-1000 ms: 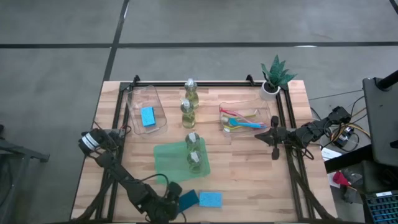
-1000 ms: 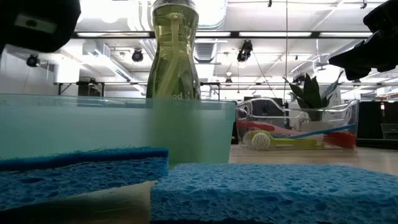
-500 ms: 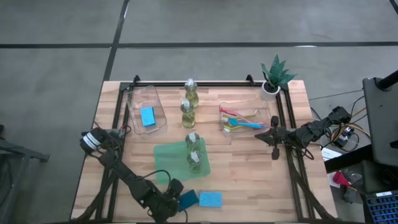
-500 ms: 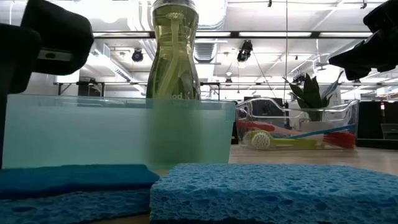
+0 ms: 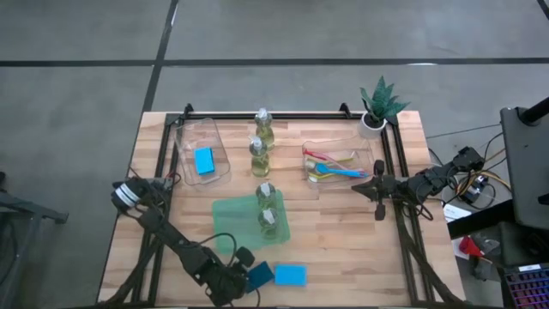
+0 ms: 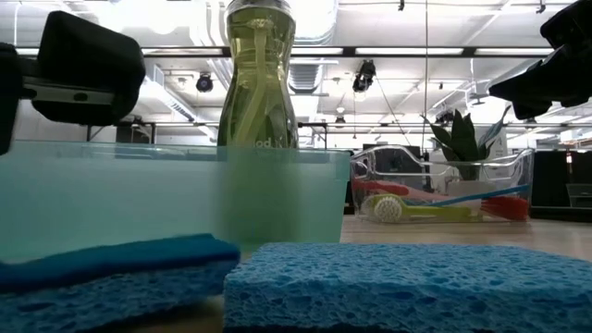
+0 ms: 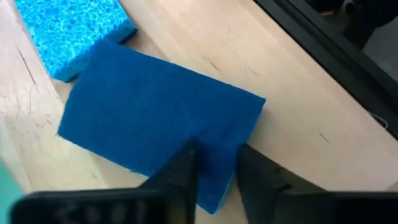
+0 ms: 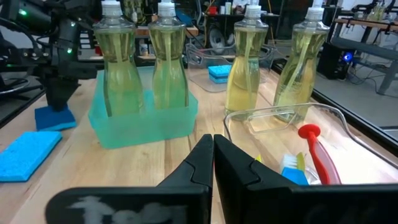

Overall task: Pick & Place Kitchen Sink Supplies
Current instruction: Put the blue sponge into the left transparent bin

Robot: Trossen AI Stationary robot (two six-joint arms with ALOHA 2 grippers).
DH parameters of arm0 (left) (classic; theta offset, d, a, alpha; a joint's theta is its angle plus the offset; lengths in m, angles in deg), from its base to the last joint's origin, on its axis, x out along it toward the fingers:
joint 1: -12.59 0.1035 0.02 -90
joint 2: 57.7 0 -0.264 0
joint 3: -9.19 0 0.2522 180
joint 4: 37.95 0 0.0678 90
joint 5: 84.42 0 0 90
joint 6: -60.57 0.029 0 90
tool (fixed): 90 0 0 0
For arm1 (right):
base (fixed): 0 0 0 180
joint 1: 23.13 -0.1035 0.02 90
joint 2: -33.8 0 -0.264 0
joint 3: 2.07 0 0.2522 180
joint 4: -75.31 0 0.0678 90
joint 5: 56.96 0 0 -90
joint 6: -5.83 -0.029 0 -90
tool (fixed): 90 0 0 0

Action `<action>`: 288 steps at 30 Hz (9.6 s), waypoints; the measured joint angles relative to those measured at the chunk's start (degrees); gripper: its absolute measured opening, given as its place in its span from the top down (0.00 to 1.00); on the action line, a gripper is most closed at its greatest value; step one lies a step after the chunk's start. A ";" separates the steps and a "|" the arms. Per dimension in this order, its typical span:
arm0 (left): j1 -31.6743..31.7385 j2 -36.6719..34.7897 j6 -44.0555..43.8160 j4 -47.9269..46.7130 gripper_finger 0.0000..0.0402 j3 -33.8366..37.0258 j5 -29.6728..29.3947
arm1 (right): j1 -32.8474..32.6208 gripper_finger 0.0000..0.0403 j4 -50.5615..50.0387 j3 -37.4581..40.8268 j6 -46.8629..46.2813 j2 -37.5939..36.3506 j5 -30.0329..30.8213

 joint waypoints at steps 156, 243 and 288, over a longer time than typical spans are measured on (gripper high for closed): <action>55.84 -53.52 -22.79 -45.78 0.99 23.22 -13.51 | 0.00 0.98 0.02 0.00 0.00 0.02 0.00; 61.89 -51.55 -22.22 -47.85 0.61 10.73 8.70 | -0.02 0.98 0.00 0.00 0.00 0.02 0.00; 5.81 -17.06 -103.30 -0.70 0.47 -10.99 -13.79 | 0.00 0.98 0.00 0.00 0.00 0.02 0.00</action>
